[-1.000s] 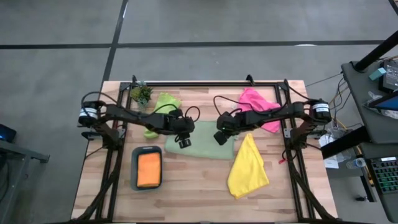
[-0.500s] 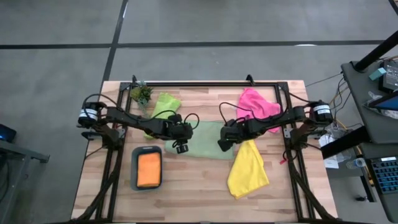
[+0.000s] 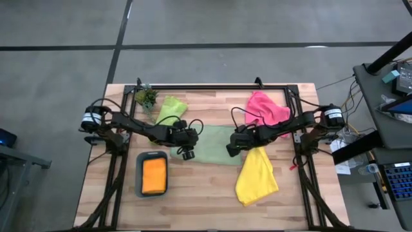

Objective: Fold microfiber towels
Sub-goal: Fold the light green microfiber cloth

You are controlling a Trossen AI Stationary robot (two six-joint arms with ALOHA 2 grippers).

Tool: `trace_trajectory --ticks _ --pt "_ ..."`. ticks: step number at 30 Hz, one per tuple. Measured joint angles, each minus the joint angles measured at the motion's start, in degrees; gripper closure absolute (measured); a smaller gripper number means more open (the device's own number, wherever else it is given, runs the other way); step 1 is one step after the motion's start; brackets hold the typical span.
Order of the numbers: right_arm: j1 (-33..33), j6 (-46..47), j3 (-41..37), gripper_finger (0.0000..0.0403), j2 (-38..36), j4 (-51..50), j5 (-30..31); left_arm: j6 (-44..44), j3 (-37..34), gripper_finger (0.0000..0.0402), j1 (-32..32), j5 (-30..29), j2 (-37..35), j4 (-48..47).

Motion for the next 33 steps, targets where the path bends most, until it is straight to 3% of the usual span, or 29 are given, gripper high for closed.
trace_trajectory --ticks 9,15,19,28,33 --pt "0.02 -0.78 -0.84 0.0123 0.0 6.07 -0.26 -1.1 -1.73 0.0258 0.0 0.06 0.0 3.77" --pt "0.02 -1.26 -3.55 0.0154 0.0 14.57 -0.29 -1.21 -2.91 0.0258 0.0 0.31 0.0 5.96" --pt "0.0 -1.24 -3.92 0.0203 0.0 15.36 -0.19 -1.21 -3.18 0.0258 0.0 0.42 0.0 5.97" --pt "0.01 -3.69 -3.92 0.0355 -0.05 15.28 0.22 -2.15 -3.03 0.0258 -0.07 0.42 -0.02 5.9" --pt "0.0 -5.04 -3.92 0.039 -1.88 11.35 -0.04 -2.11 -3.0 0.0258 -0.09 0.38 -2.33 2.9"
